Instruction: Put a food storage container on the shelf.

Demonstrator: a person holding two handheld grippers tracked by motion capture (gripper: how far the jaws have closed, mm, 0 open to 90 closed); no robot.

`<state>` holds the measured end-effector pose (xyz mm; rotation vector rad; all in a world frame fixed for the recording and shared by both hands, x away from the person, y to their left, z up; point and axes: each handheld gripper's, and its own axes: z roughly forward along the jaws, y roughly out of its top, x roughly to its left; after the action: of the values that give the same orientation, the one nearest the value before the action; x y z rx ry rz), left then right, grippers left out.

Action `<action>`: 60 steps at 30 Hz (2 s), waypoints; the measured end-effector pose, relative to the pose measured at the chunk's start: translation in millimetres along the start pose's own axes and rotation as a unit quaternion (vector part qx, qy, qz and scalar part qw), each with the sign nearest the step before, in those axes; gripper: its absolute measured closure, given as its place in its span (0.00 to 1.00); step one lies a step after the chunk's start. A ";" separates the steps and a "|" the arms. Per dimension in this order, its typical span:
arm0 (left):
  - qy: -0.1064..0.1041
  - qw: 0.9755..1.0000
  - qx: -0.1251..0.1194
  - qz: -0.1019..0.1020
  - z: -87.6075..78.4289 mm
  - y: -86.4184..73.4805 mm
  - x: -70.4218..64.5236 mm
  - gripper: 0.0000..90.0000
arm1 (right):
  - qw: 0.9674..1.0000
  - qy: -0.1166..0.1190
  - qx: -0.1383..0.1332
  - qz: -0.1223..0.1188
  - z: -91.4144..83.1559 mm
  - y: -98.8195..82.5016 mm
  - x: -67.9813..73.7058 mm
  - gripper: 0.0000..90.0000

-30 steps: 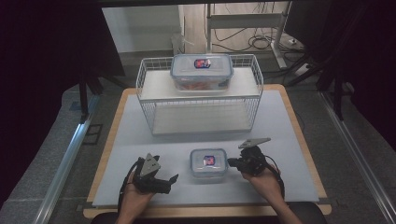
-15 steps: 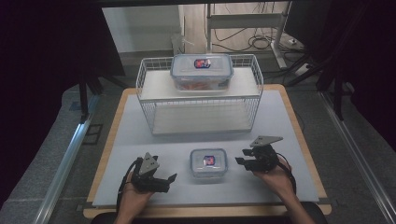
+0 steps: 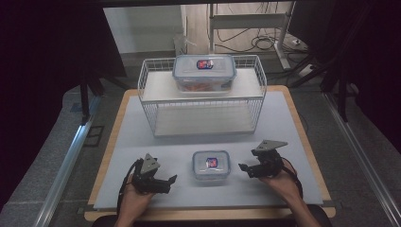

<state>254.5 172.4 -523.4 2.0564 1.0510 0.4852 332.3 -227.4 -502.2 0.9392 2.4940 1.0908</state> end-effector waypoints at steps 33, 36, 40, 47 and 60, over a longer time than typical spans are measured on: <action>-0.232 0.963 0.041 -0.129 61.9 47.9 8.2 0.30 | 0.984 0.155 0.037 0.080 25.2 28.0 12.2 0.35; -0.256 0.954 0.045 -0.148 67.1 46.4 7.8 0.29 | 0.979 0.175 0.045 0.094 30.4 28.5 10.0 0.33; -0.276 0.948 0.051 -0.151 72.8 48.7 6.2 0.29 | 0.972 0.201 0.054 0.111 38.1 29.6 8.4 0.32; -0.286 0.945 0.050 -0.153 71.4 49.0 5.7 0.36 | 0.963 0.223 0.065 0.134 41.9 29.0 6.5 0.36; -0.280 0.950 0.031 -0.134 55.0 47.2 3.4 0.56 | 0.967 0.212 0.039 0.135 25.2 24.7 9.6 0.55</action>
<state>315.2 132.5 -522.1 1.8938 0.9733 -0.2655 348.1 -194.5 -501.2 1.2072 2.8228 1.4147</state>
